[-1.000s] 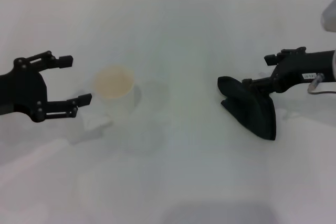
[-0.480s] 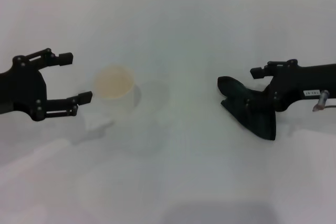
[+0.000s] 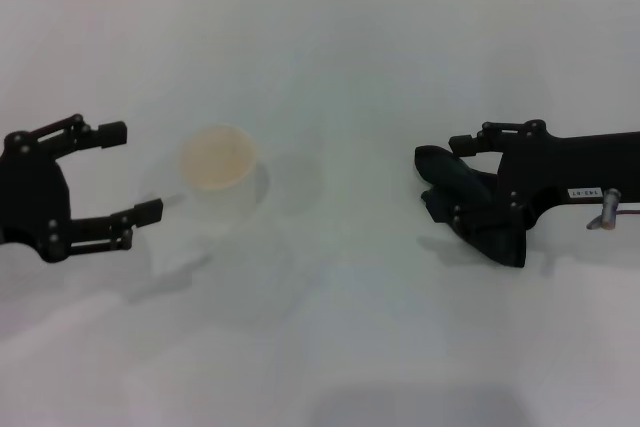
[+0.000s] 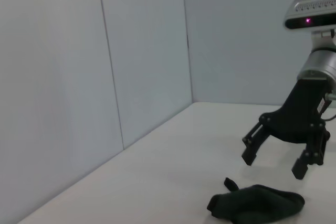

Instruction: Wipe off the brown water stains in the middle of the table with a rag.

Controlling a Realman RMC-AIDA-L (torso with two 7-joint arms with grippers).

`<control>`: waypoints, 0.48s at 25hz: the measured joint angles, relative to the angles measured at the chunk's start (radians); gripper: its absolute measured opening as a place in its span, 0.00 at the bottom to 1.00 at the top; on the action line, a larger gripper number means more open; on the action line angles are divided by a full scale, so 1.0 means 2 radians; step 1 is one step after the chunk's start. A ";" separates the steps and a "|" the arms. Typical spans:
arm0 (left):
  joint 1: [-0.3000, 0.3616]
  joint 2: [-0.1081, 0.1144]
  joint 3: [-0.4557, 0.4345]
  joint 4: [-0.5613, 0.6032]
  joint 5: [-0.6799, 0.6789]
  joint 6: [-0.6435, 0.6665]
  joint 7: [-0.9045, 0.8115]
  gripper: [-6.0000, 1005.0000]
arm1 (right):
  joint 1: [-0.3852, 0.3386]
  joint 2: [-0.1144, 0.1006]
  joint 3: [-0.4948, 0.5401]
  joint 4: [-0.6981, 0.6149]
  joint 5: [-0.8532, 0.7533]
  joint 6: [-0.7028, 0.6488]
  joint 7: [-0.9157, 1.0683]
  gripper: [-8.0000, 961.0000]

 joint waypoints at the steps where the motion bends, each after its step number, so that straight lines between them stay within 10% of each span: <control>1: 0.003 0.000 0.001 0.003 0.000 0.001 0.000 0.89 | 0.000 0.000 0.000 0.005 0.005 0.001 -0.008 0.91; 12: 0.012 -0.002 0.004 0.003 -0.001 0.004 0.001 0.89 | 0.007 0.001 0.029 0.056 0.066 0.011 -0.061 0.91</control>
